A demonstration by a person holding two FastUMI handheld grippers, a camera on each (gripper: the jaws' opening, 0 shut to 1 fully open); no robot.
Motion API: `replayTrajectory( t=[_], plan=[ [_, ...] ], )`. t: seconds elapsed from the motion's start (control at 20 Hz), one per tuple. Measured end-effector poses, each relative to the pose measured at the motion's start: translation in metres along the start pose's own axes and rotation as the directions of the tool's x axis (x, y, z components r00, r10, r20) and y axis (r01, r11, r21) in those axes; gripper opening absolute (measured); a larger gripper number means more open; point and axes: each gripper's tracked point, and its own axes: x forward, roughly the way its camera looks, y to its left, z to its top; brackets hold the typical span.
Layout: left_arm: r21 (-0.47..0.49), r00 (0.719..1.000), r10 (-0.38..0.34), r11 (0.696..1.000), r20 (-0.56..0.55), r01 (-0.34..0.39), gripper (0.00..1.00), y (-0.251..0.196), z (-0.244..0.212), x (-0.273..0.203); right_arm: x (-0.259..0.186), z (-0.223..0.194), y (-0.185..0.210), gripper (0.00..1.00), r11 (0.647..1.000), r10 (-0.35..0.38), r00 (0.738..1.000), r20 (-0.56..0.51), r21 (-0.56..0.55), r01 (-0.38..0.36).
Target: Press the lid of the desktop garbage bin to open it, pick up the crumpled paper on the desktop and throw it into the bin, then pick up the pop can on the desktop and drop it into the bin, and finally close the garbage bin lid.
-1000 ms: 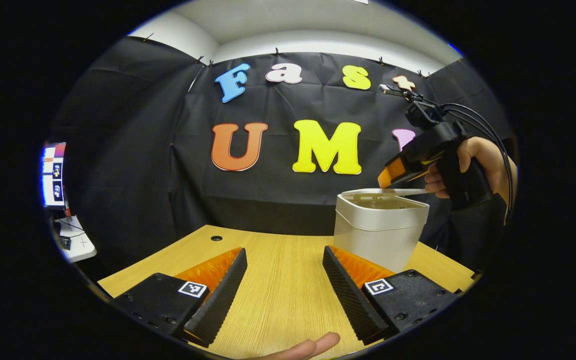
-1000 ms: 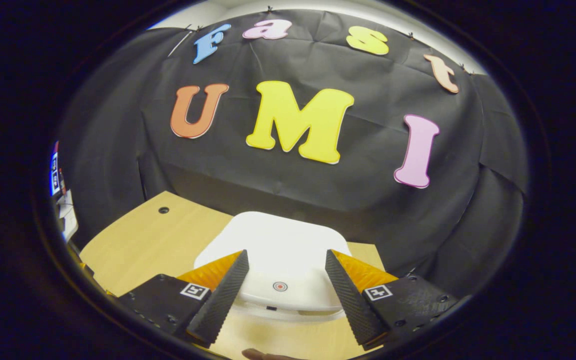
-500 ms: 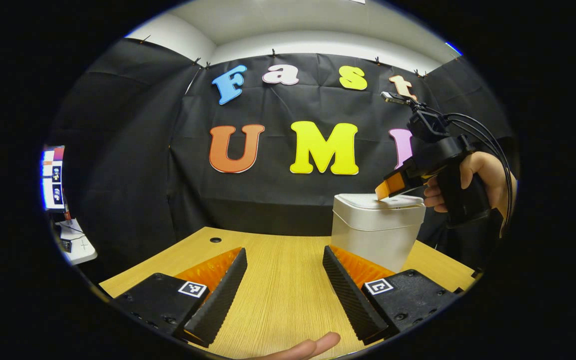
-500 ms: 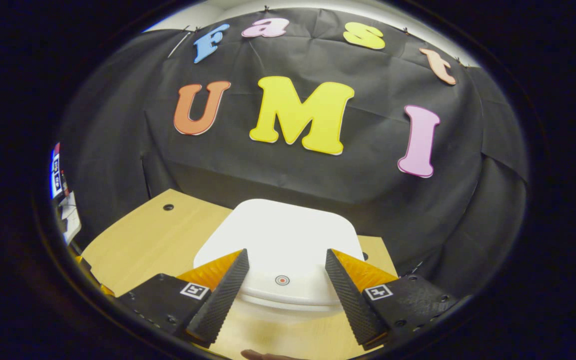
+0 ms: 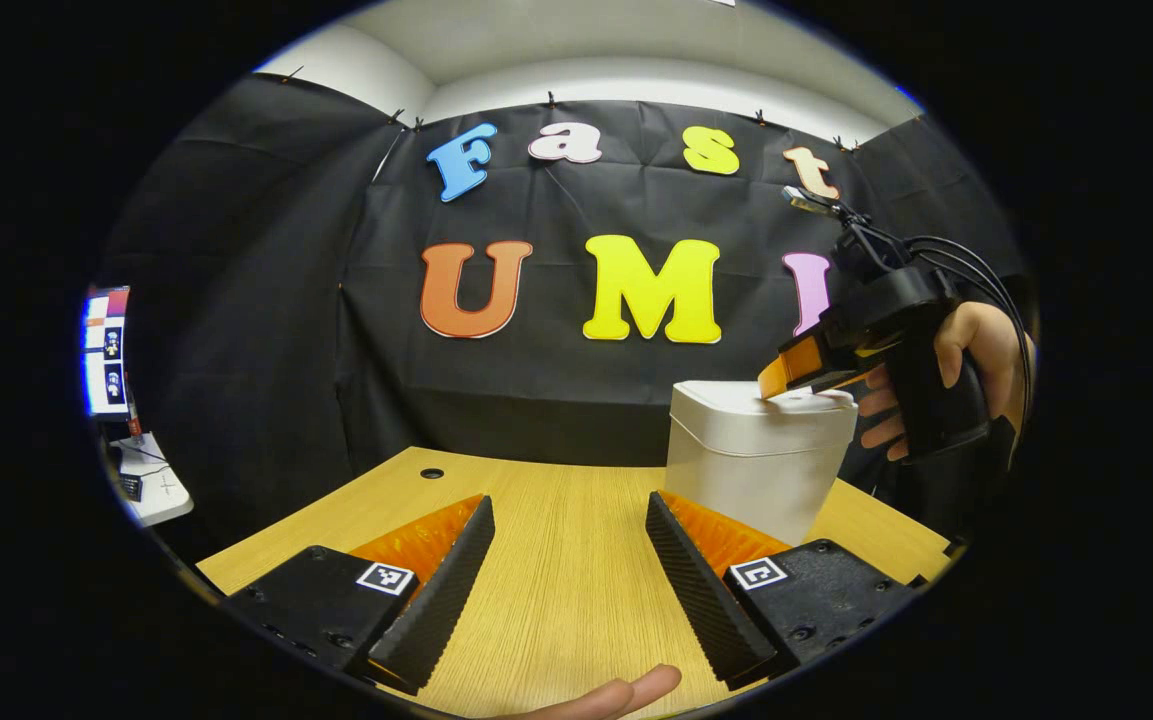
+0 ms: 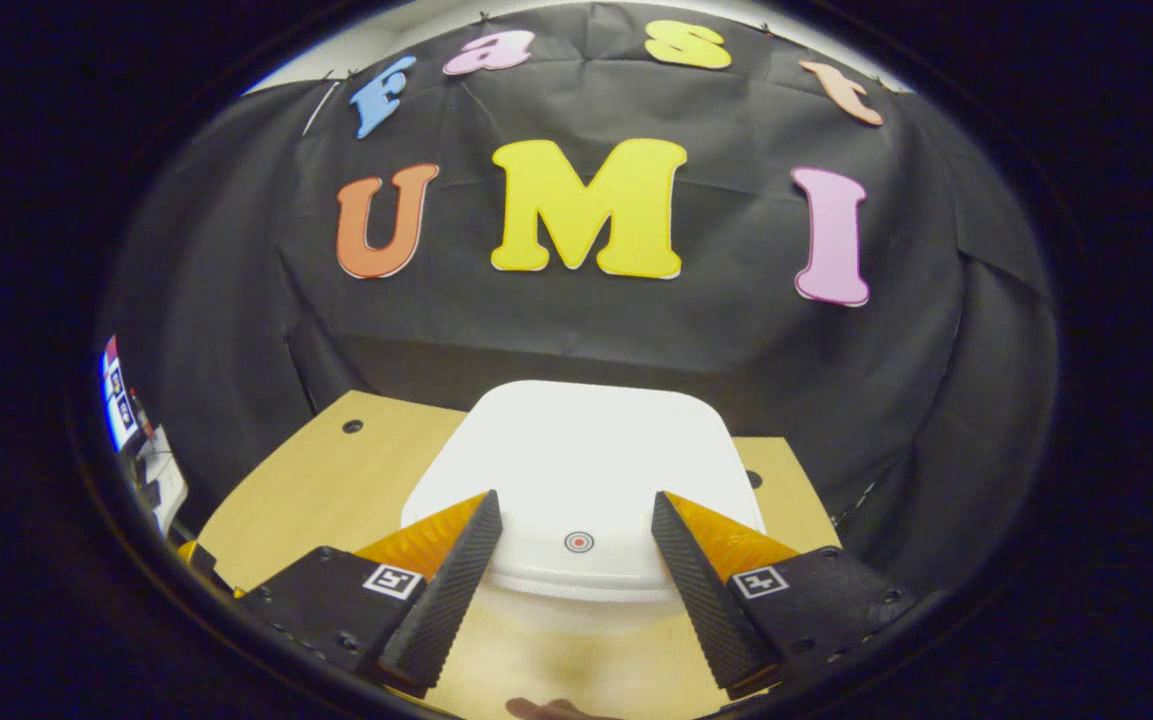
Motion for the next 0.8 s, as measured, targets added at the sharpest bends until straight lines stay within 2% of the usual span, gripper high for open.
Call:
replayTrajectory(
  t=[0.05,0.35,0.5,0.65,0.8],
  plan=[
    [-0.002,1.000,-0.004,1.000,-0.004,0.004,0.99,-0.001,-0.001,0.001,-0.002,0.001,0.001,0.96,1.000,0.001,1.000,-0.002,-0.025,-0.001],
    [0.023,1.000,0.000,1.000,-0.015,0.001,0.98,-0.008,-0.005,0.000,-0.001,-0.006,0.000,0.98,0.999,0.016,0.999,0.033,0.030,-0.017],
    [0.047,1.000,-0.008,0.999,-0.008,0.008,0.99,-0.015,-0.004,-0.002,-0.004,-0.008,-0.001,0.98,0.998,0.009,0.993,0.117,0.065,-0.017],
    [0.055,1.000,-0.010,0.998,-0.010,0.011,0.99,-0.020,-0.006,-0.003,-0.007,-0.008,0.001,0.98,0.996,-0.006,0.989,0.149,0.093,-0.008],
    [0.063,1.000,-0.009,0.998,0.000,0.009,0.99,-0.023,-0.004,-0.005,-0.009,-0.001,0.000,0.96,0.999,-0.001,0.979,0.202,0.050,-0.009]
  ],
)
